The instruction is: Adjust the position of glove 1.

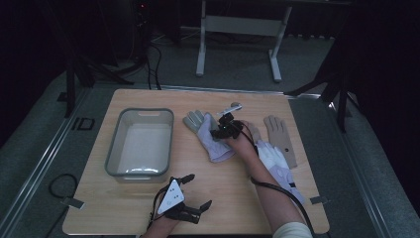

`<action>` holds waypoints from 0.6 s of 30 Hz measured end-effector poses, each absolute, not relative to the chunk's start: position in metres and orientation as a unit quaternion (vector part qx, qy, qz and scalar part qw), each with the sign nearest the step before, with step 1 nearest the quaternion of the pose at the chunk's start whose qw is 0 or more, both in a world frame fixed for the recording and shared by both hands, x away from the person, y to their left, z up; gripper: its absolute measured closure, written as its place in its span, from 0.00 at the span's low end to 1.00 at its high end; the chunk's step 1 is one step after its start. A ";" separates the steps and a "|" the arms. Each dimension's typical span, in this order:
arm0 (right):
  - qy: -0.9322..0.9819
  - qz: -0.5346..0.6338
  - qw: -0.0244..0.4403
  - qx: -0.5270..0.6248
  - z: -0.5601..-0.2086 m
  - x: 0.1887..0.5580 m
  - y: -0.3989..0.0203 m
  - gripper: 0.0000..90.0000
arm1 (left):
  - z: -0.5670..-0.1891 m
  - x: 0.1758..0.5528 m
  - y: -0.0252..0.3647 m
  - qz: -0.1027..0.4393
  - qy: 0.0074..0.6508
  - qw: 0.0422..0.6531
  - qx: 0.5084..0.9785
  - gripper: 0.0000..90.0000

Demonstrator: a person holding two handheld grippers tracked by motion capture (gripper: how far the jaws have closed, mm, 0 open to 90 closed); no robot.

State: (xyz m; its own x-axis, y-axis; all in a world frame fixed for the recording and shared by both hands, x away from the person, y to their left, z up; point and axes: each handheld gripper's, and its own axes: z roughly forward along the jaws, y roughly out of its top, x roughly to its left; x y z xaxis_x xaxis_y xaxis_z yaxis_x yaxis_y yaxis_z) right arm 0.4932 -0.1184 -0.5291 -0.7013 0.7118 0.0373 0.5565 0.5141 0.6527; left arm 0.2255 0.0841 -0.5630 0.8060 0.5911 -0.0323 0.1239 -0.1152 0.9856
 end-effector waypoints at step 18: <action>0.849 0.322 0.127 0.399 -0.534 0.480 -0.109 0.96 | -0.563 0.226 0.084 0.187 0.249 0.619 0.721 0.01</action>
State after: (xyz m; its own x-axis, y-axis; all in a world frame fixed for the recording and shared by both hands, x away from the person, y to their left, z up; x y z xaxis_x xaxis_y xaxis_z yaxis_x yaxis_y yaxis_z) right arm 0.4798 -0.1090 -0.5339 -0.6494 0.7593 0.0417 0.5963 0.4744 0.6476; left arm 0.2256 0.0844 -0.5630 0.8057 0.5911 -0.0385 0.1282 -0.1104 0.9856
